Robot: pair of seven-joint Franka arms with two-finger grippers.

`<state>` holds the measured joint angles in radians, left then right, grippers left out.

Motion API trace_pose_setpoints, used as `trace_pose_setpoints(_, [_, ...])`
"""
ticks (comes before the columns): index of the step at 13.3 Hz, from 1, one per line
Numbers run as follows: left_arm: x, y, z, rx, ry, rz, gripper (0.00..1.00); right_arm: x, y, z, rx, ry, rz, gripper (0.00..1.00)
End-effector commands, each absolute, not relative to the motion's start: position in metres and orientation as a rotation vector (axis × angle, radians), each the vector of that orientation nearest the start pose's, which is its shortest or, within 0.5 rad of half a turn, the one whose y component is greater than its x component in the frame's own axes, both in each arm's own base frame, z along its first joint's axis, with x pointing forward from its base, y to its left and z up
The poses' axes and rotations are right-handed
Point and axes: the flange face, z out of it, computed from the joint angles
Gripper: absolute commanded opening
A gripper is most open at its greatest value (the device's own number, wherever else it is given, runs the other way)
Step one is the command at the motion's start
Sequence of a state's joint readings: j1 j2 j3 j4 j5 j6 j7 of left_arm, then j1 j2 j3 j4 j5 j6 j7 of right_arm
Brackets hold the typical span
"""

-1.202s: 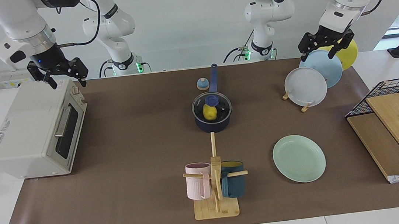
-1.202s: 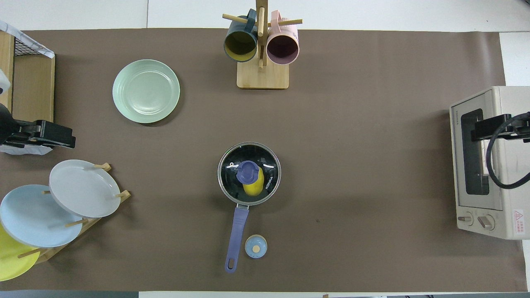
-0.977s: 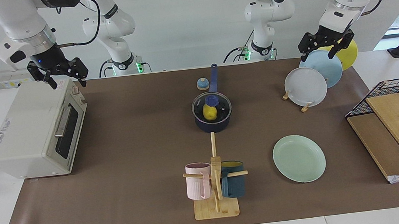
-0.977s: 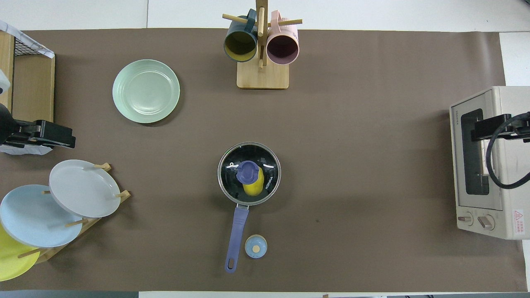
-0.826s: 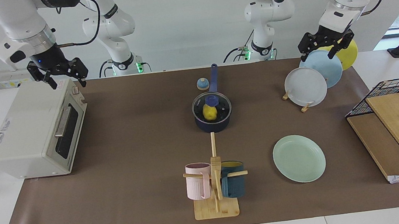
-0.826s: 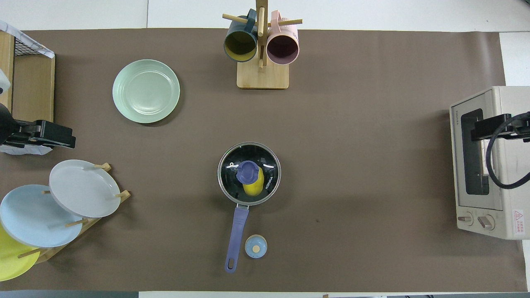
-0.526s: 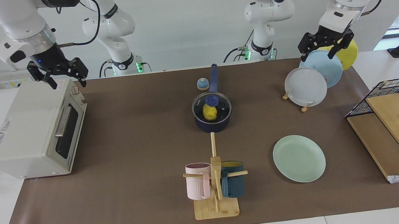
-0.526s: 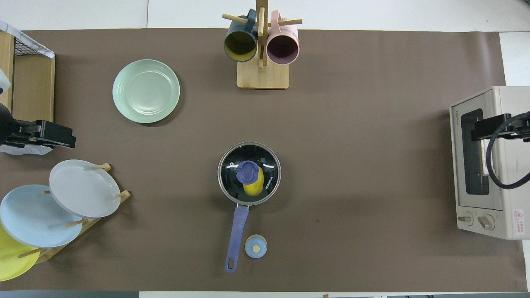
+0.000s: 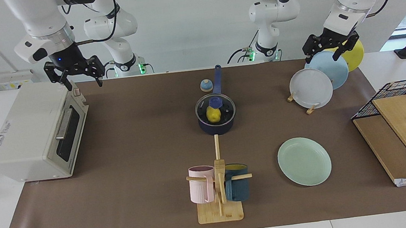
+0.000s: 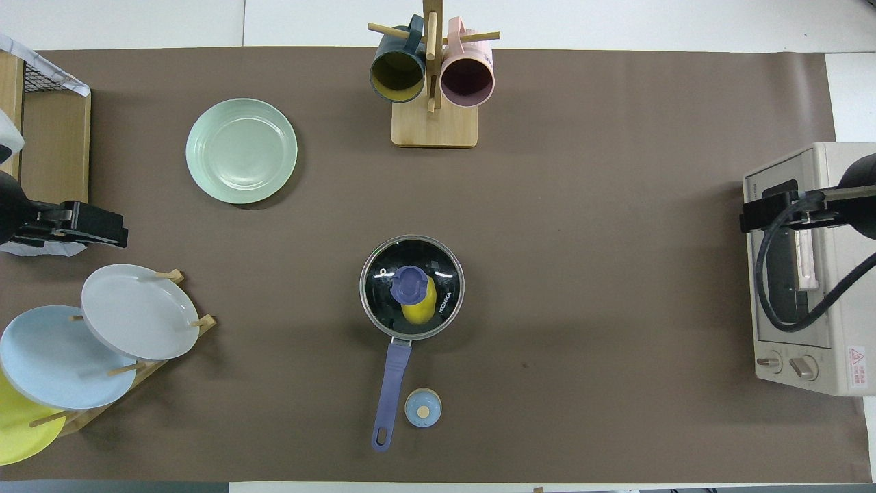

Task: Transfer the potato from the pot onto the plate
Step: 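Reach the right gripper to the glass lid knob and grasp it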

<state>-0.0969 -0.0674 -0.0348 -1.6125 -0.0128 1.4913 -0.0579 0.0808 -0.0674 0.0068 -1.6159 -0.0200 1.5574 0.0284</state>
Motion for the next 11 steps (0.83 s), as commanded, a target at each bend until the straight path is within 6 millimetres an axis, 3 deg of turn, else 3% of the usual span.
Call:
trace_pose_setpoints(1, [0.514, -0.076, 0.635, -3.142, 0.032, 0.056, 1.0, 0.541, 0.075, 0.642, -3.146, -0.12, -0.04, 1.0])
trace_pose_setpoints(4, [0.513, -0.086, 0.629, -3.14, 0.082, 0.042, 1.0, 0.552, 0.135, 0.631, -3.15, -0.017, -0.021, 1.0])
trace_pose_setpoints(6, [0.511, -0.087, 0.629, -3.141, 0.077, 0.037, 1.0, 0.557, 0.193, 0.622, -3.163, -0.03, 0.016, 1.0])
trace_pose_setpoints(8, [0.512, -0.087, 0.63, -3.142, 0.065, 0.03, 1.0, 0.553, 0.238, 0.608, -3.165, -0.045, 0.026, 1.0])
trace_pose_setpoints(9, [0.512, -0.086, 0.63, -3.142, 0.07, 0.03, 1.0, 0.545, 0.278, 0.604, -3.174, -0.093, 0.018, 1.0])
trace_pose_setpoints(11, [0.513, -0.085, 0.631, -3.142, 0.072, 0.025, 1.0, 0.539, 0.329, 0.593, -3.174, 0.001, 0.011, 1.0])
